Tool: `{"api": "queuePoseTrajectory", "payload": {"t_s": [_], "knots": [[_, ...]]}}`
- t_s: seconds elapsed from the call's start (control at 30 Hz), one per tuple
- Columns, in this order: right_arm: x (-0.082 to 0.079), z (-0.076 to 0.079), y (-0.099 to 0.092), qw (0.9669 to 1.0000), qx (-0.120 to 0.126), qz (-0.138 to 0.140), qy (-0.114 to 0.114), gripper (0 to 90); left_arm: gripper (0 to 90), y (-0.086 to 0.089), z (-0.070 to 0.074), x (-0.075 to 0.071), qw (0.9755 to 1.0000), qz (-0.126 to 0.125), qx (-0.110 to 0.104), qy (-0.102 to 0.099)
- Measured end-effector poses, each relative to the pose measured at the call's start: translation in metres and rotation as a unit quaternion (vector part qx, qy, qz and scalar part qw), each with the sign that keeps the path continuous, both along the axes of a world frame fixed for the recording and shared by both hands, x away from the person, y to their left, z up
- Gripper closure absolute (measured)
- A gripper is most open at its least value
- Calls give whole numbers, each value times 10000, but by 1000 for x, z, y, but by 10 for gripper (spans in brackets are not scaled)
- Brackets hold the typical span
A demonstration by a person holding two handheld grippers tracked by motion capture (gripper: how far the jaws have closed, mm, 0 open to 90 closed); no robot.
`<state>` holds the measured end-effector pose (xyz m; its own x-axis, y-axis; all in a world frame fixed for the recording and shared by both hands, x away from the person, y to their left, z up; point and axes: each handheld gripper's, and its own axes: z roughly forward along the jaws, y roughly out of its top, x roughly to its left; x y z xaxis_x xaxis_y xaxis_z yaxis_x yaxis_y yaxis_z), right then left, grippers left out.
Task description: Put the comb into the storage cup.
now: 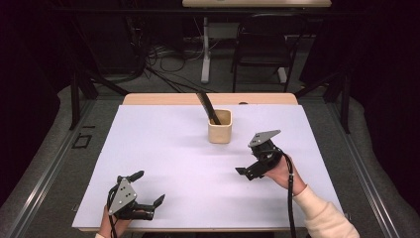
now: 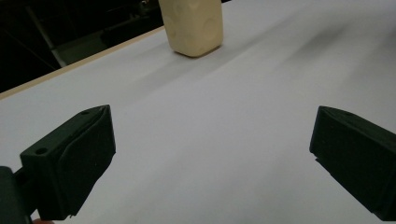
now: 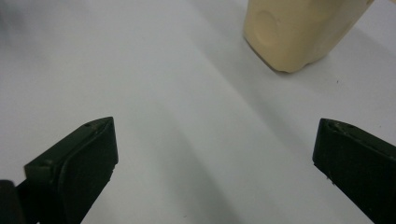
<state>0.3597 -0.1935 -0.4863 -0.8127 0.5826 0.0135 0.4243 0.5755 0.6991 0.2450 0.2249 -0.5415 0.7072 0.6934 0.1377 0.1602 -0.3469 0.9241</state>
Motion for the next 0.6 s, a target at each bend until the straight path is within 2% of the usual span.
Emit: {"api": "queuePoseTrajectory", "payload": {"t_s": [0.23, 0.6], "knots": [[-11, -8, -4, 10000, -48, 24, 36, 0, 3, 0, 0, 0, 10000, 12, -5, -9], [-26, -17, -12, 10000, -38, -4, -57, 0, 3, 0, 0, 0, 10000, 14, 4, 3]]}}
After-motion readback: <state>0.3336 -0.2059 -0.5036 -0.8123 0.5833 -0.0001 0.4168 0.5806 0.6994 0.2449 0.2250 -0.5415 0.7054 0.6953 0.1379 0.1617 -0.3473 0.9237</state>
